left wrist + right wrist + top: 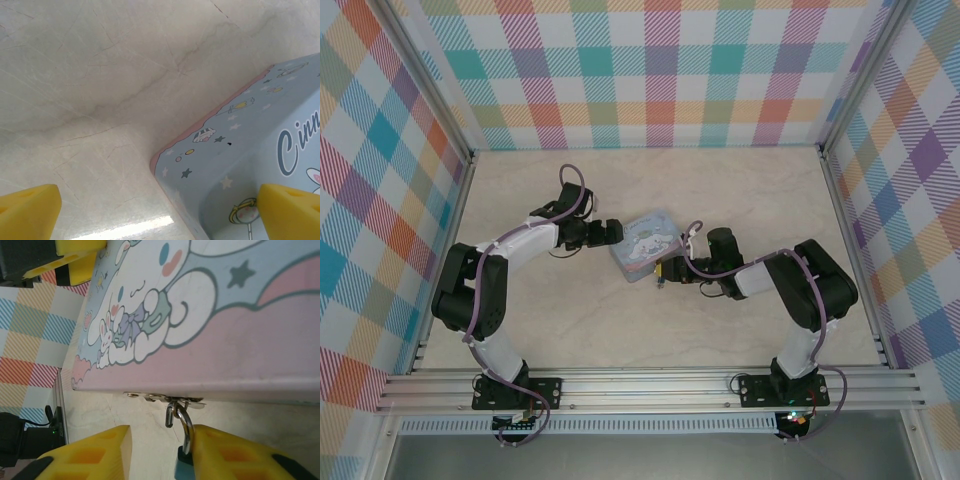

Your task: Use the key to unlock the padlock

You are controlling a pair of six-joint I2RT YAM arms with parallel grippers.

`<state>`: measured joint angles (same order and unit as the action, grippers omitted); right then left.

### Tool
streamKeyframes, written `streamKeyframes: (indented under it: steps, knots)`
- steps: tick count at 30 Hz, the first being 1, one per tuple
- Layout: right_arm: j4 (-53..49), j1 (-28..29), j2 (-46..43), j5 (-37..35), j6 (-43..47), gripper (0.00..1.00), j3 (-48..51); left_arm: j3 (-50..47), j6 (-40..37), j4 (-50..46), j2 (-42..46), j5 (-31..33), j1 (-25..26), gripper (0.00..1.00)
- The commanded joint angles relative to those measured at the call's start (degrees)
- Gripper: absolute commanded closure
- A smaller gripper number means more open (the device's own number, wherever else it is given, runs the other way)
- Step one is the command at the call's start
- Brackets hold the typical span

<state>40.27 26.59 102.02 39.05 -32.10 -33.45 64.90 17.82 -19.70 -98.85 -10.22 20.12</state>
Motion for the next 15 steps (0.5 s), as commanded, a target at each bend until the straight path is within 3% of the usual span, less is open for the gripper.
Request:
streamKeyframes:
  steps: [1,15]
  knots:
    - [1.56,-0.31,-1.56,1.77,1.35,0.69,0.34,-1.18,0.08,-1.21,0.26,0.56,-0.38,0.00]
    - [-0.18,-0.32,-1.28,-0.08,1.39,0.96,-0.01,-2.44,0.22,-1.21,1.27,1.49,-0.34,0.00]
